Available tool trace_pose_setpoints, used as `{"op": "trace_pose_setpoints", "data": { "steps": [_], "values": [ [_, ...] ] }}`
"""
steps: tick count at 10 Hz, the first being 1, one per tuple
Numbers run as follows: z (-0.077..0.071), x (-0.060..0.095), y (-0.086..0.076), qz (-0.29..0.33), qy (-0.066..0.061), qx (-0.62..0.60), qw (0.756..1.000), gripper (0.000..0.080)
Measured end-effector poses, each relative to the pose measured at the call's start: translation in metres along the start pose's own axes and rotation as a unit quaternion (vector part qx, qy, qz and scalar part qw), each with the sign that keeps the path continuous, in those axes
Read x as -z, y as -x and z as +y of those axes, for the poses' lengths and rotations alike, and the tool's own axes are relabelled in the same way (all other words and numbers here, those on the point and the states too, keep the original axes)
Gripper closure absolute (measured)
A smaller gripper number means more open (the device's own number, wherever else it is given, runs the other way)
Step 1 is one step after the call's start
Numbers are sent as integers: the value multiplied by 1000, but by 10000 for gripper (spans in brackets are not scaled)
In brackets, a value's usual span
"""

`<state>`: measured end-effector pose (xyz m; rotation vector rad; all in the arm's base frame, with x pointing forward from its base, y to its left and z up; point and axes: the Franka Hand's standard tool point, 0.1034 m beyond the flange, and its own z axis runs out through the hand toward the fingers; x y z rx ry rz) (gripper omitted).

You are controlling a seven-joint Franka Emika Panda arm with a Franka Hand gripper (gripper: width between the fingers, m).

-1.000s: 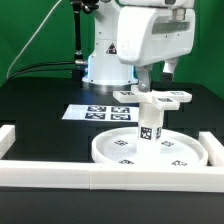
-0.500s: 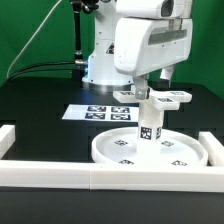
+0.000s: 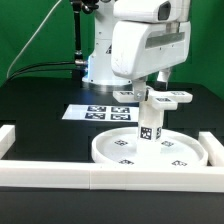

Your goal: Assemble round table

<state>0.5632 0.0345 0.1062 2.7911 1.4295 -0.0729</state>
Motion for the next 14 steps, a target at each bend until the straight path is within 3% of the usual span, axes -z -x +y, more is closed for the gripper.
{"op": "trace_pose_setpoints", "data": {
  "steps": [5, 8, 11, 14],
  "values": [
    [0, 0, 0, 0, 0, -8, 1000, 367],
    [0, 0, 1, 3, -4, -127, 992, 367],
    [-1, -1, 1, 14, -16, -304, 952, 367],
    [-5, -2, -3, 18, -31, -490, 871, 367]
  ]
}}
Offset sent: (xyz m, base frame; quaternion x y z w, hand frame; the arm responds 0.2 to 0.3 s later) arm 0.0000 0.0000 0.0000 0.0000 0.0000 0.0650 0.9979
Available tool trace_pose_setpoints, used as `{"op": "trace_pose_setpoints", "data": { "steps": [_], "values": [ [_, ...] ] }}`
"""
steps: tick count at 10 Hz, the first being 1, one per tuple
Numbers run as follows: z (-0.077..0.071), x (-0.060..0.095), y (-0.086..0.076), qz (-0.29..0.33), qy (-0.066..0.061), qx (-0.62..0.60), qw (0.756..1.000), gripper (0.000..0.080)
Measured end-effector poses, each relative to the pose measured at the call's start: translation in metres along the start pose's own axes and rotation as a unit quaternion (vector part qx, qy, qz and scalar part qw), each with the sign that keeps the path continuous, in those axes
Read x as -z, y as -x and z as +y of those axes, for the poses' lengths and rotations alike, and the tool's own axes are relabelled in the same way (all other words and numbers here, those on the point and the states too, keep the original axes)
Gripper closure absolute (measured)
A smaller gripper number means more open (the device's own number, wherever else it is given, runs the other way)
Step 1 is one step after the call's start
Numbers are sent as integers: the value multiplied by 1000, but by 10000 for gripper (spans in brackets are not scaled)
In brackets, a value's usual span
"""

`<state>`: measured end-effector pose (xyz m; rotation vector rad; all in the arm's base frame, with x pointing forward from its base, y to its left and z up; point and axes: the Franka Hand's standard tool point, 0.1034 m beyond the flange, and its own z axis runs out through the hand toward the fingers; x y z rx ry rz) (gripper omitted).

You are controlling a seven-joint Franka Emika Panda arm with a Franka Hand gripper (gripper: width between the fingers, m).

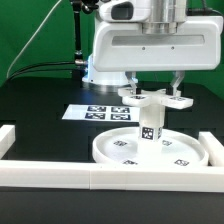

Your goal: Assemble round table

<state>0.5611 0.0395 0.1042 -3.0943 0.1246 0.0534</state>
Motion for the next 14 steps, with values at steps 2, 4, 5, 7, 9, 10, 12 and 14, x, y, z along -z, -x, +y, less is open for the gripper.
{"op": "trace_pose_setpoints", "data": {
  "steps": [2, 4, 5, 7, 9, 10, 12, 14],
  "values": [
    [-1, 0, -1, 8, 1, -95, 995, 367],
    [-1, 0, -1, 7, -1, -151, 989, 367],
    [-1, 0, -1, 7, -2, -180, 984, 367],
    [-1, 0, -1, 7, -3, -234, 972, 367],
    [0, 0, -2, 8, -20, -324, 946, 367],
    [0, -1, -1, 9, -37, -398, 917, 367],
    [0, -1, -1, 14, -53, -494, 868, 367],
    [0, 0, -1, 5, -54, -587, 808, 367]
  ]
}}
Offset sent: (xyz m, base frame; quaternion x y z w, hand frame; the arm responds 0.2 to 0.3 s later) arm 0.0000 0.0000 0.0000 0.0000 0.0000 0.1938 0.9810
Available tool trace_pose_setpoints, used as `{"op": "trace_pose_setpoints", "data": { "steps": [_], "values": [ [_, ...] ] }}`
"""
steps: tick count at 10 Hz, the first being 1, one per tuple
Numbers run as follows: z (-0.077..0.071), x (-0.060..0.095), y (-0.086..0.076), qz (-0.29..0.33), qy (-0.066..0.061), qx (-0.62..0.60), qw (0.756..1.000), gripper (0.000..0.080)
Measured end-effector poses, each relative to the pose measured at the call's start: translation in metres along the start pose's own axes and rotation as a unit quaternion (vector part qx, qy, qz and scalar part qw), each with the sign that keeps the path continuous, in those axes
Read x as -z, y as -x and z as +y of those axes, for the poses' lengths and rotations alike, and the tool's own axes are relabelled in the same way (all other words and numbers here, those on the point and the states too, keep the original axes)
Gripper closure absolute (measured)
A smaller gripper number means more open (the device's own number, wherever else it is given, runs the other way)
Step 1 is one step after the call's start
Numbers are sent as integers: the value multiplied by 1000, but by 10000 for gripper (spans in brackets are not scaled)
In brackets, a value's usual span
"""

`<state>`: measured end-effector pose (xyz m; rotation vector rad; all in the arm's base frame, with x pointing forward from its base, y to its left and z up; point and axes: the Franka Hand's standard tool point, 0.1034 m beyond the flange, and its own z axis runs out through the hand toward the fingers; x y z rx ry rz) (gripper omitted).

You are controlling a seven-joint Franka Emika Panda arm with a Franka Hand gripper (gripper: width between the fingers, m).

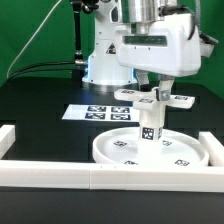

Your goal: Assemble round table

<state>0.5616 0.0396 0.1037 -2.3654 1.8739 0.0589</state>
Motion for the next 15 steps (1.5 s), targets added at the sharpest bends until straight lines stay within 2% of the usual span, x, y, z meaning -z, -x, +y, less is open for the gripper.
{"op": "trace_pose_setpoints", "data": {
  "steps": [4, 7, 8, 9, 10, 12, 15],
  "values": [
    [-2, 1, -1, 7, -4, -184, 983, 367],
    [-3, 1, -2, 2, -3, -235, 972, 366],
    [-3, 0, -2, 2, -3, -231, 973, 366],
    [-4, 1, -1, 0, -4, -220, 976, 217],
    [-6, 6, 0, -7, -10, -212, 977, 171],
    [-9, 19, 3, -13, -20, -184, 983, 154],
    [-8, 15, 3, -10, -19, -107, 994, 150]
  ]
}}
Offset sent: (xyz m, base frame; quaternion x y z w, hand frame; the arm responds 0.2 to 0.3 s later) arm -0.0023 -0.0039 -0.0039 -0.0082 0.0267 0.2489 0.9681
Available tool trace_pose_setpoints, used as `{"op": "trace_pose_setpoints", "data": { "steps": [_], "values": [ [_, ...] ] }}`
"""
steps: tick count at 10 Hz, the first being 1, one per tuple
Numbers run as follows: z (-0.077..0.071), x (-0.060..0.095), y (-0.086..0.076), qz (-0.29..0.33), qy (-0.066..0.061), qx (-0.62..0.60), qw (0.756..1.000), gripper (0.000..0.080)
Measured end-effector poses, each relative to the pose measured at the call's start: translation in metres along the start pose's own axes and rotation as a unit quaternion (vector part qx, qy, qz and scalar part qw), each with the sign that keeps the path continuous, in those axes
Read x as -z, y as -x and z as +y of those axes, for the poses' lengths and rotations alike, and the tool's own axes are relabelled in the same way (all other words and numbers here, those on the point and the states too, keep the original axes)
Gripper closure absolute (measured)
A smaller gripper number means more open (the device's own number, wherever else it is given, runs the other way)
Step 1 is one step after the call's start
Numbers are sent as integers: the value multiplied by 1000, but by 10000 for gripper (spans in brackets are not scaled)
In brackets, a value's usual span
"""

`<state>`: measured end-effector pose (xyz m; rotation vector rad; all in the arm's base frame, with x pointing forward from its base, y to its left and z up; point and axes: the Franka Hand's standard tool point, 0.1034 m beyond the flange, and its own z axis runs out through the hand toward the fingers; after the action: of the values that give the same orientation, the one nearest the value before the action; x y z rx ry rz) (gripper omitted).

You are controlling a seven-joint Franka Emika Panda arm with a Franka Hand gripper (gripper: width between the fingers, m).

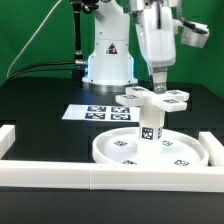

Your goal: Assemble round table

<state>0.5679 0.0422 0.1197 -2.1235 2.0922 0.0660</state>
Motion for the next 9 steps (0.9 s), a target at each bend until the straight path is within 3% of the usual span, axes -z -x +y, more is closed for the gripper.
{"op": "trace_pose_setpoints", "data": {
  "steps": [4, 9],
  "values": [
    [-3, 0, 6, -9, 30, 211, 977, 150],
    [-4, 0, 5, -13, 32, 400, 916, 150]
  ]
}}
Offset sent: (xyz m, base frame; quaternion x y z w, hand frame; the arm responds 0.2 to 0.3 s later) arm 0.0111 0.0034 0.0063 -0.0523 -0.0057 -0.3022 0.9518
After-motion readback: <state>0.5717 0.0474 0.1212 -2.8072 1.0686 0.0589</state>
